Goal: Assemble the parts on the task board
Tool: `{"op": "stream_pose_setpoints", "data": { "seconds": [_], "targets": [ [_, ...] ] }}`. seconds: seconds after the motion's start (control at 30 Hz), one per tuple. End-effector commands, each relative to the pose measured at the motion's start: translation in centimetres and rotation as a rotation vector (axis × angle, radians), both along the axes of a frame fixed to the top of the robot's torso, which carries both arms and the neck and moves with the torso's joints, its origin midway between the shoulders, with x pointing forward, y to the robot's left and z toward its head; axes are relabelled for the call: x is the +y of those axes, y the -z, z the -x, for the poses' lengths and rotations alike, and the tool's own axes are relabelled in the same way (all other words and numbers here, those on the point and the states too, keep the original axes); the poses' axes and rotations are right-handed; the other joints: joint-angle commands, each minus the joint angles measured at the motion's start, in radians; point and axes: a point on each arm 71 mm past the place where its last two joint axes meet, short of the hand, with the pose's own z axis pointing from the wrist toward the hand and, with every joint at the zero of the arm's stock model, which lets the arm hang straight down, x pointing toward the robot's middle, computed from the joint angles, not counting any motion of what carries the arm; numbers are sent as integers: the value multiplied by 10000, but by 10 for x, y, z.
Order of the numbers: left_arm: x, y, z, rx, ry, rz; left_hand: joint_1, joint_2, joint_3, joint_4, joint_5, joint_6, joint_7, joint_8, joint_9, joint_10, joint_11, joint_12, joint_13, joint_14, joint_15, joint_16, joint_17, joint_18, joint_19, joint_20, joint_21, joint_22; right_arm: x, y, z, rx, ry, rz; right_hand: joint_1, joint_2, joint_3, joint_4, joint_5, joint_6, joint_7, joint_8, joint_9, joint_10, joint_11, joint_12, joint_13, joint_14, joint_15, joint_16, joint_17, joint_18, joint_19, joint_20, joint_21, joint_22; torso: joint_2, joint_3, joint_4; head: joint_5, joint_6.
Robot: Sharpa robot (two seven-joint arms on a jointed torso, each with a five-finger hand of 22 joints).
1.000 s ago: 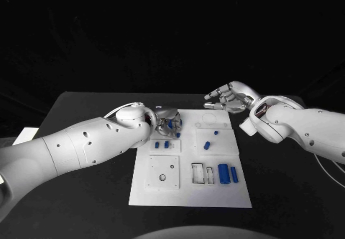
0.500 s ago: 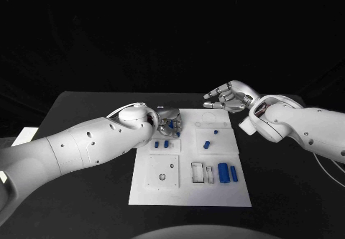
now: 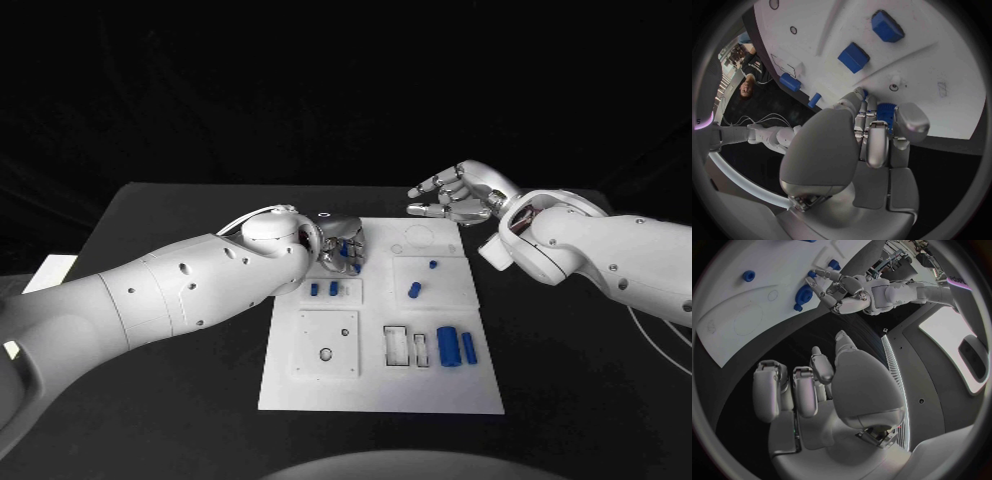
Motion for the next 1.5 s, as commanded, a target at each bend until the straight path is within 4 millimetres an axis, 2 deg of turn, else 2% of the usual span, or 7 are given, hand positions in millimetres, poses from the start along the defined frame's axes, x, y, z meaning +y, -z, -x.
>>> {"op": "stream_pose_setpoints", "data": {
  "seconds": [0.03,0.4,0.63,0.83,1.27,1.5],
  "targets": [
    [0,4,0,235,-45,-391,95,13,148,-34,-7,73,-3,-59,-15,101,24,-67,-27,488,34,57,-5,-118,194,-17,-36,36,2,0,1,28,-199,0,11,78,-56,9,68,-27,-50,30,16,-72,-10,-26,-9,801,2,-47,1638,190,-62,-22,-59,-1,2,-3,3,-20,-22],
    [-2,7,1,331,-13,-436,-34,-26,651,-185,-14,276,23,-135,-34,387,13,-168,-55,485,32,104,-17,-99,179,-21,-142,-37,3,0,1,31,-226,-7,9,89,-57,9,69,-25,-50,32,16,-64,-10,-12,0,802,2,-46,1641,191,-63,-22,-62,-7,-5,-3,8,-28,-50],
    [-3,6,1,76,-26,50,-247,-38,1207,-397,-4,609,20,-179,-18,756,-12,-363,-50,481,13,157,-35,-89,189,-37,-188,-46,3,0,1,28,-236,-11,9,89,-57,9,69,-25,-50,32,16,-64,-10,-12,0,802,2,-46,1641,191,-63,-22,-62,-7,-9,-1,7,-18,-47],
    [1,2,0,-88,-261,455,-441,-129,1420,-473,9,624,104,-288,-44,797,42,-564,-69,475,58,172,-66,-90,195,-25,-222,-62,3,0,1,25,-230,-9,9,89,-57,9,69,-25,-50,32,16,-64,-10,-12,0,802,2,-46,1641,191,-63,-22,-62,-7,-3,-4,6,-29,-26],
    [16,-13,2,36,-787,1787,-631,-207,1544,-499,24,625,171,-385,-68,816,93,-729,-84,466,98,175,-107,-87,197,5,-272,-95,2,1,0,32,-212,2,9,89,-57,9,69,-25,-50,32,16,-64,-10,-12,0,802,2,-46,1641,191,-63,-22,-62,-7,-23,-3,16,-104,50],
    [36,-24,5,242,-1148,2211,-674,-237,1577,-519,34,649,183,-400,-70,847,100,-762,-81,467,105,185,-101,-90,203,12,-264,-84,0,1,0,43,-173,17,9,89,-57,9,69,-25,-50,32,16,-64,-10,-12,0,802,2,-46,1641,191,-63,-22,-62,-7,-71,9,69,-75,68]
  ]
}}
